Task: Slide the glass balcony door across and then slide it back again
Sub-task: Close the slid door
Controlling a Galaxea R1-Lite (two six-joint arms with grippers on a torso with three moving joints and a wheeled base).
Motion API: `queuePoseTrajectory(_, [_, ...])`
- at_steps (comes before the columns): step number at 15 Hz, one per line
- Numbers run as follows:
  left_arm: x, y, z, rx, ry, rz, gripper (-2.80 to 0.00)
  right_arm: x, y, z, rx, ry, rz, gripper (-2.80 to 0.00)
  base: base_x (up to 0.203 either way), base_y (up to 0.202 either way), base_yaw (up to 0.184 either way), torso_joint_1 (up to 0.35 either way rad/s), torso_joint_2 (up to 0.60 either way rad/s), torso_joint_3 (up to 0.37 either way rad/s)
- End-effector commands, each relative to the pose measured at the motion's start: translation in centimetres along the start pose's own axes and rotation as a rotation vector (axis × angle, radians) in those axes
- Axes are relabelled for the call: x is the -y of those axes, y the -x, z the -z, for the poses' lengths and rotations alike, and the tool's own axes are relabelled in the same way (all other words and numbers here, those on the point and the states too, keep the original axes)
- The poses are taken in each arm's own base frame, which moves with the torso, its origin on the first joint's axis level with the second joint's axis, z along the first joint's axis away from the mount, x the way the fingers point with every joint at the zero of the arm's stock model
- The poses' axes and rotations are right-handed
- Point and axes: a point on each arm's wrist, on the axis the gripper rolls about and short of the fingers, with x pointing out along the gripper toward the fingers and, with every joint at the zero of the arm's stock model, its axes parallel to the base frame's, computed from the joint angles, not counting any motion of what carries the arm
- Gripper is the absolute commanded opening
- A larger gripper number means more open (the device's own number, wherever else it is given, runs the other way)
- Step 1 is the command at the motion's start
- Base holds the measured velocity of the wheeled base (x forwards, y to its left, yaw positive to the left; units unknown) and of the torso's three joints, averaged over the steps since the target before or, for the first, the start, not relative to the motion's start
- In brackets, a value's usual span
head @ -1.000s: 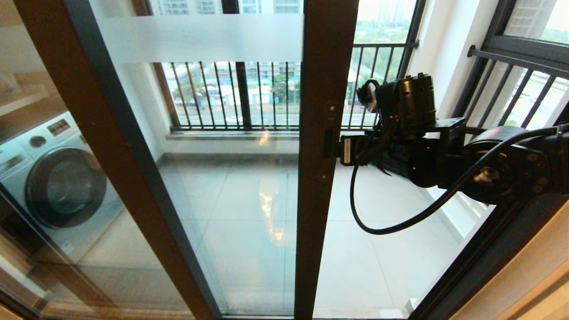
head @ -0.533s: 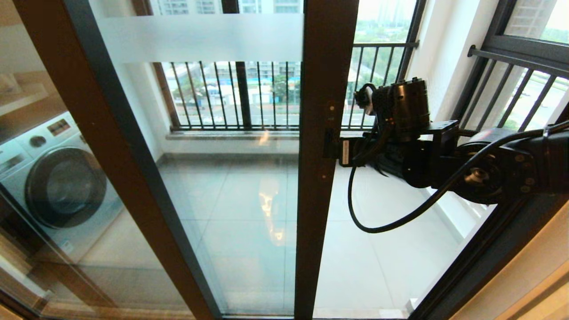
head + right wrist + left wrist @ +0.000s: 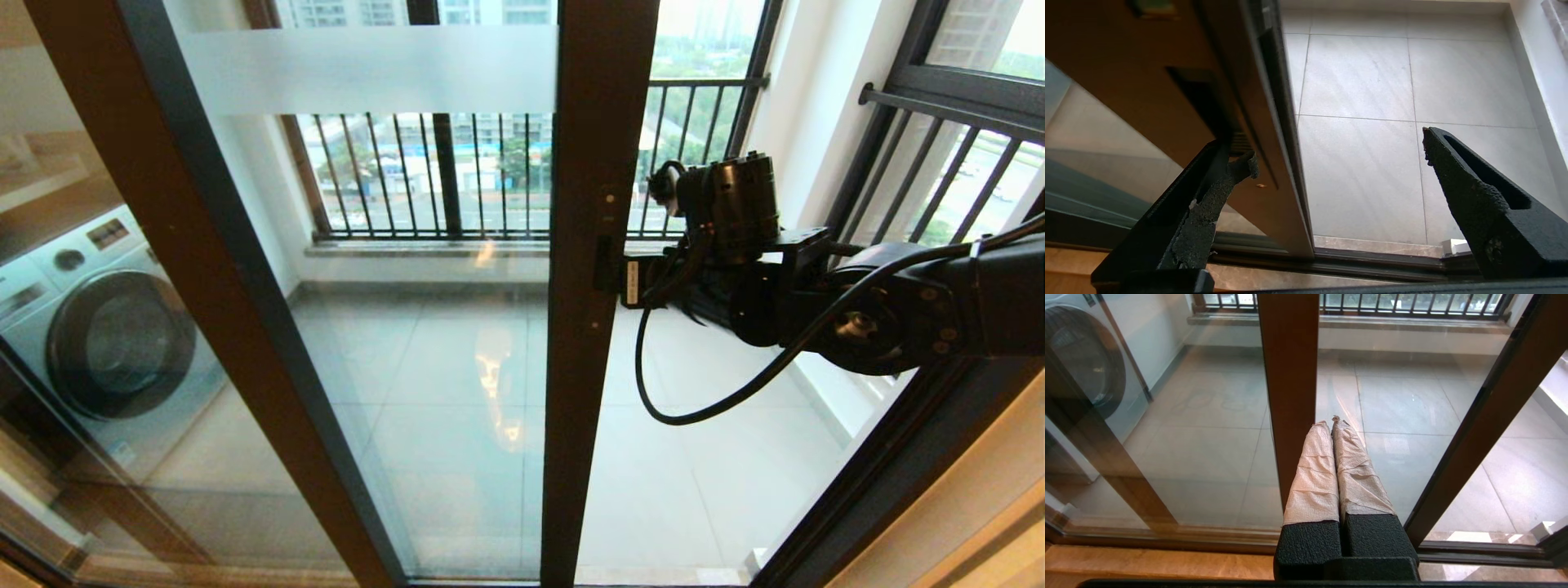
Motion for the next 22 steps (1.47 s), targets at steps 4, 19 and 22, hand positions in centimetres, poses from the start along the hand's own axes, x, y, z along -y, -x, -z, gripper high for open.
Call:
queuePoseTrajectory(4, [0.0,0.0,0.0,-0.001,0.0,-0.001,-2.8,1.0,-0.4,-0.3,0.005,-0.01,0.029,0.0,0.0,0.0,0.0,0.0,0.0,0.0])
queuePoseTrajectory(19, [0.0,0.0,0.0,-0.001,0.0,-0.001,-2.8,3.0,-1.2,-0.4,0.001,-0.001,0.083,0.0,0.0,0.0,0.0,0.0,0.0,0.0])
queuePoseTrajectory(22, [0.0,0.0,0.0,-0.001,0.0,-0.001,-2.8,3.5,-1.4,-0.5,0.001,0.003,0.096,0.0,0.0,0.0,0.0,0.0,0.0,0.0])
